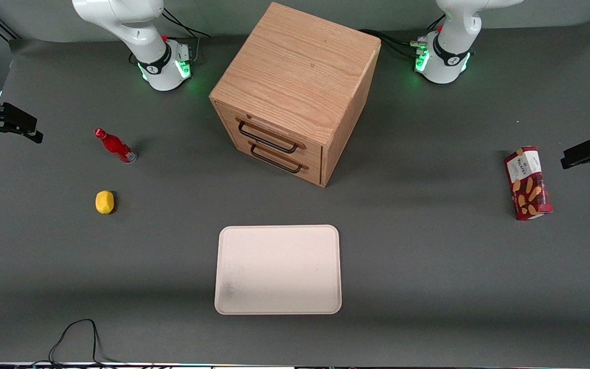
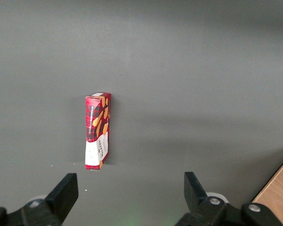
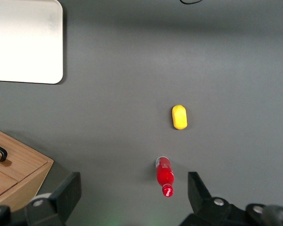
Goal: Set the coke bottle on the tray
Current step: 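Move the right gripper above the red bottle lying on the table, then lower the open right gripper around the red bottle's body, then close the right gripper on the red bottle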
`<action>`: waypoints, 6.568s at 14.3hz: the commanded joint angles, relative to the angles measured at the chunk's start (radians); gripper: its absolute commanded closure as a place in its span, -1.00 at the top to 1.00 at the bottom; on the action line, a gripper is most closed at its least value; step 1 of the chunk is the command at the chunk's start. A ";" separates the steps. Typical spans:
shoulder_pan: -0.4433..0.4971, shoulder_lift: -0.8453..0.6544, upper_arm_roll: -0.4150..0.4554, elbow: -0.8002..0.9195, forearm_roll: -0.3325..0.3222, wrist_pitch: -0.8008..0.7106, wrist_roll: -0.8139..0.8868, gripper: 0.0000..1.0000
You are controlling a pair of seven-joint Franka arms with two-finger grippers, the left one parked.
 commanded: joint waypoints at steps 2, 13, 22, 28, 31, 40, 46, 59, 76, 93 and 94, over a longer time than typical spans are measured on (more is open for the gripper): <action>-0.004 0.016 0.003 0.034 0.008 -0.024 -0.015 1.00; -0.002 -0.034 -0.035 -0.030 -0.003 -0.093 -0.040 1.00; 0.028 -0.330 -0.135 -0.348 -0.043 -0.040 -0.103 1.00; 0.071 -0.522 -0.142 -0.532 -0.101 0.005 -0.103 1.00; 0.073 -0.567 -0.177 -0.577 -0.104 0.019 -0.112 1.00; 0.073 -0.585 -0.208 -0.638 -0.130 0.055 -0.147 1.00; 0.074 -0.541 -0.208 -0.816 -0.130 0.303 -0.144 1.00; 0.074 -0.429 -0.274 -1.092 -0.130 0.712 -0.170 1.00; 0.074 -0.326 -0.356 -1.258 -0.132 0.985 -0.272 1.00; 0.080 -0.351 -0.354 -1.267 -0.189 0.908 -0.270 0.06; 0.080 -0.351 -0.354 -1.266 -0.198 0.908 -0.269 -0.22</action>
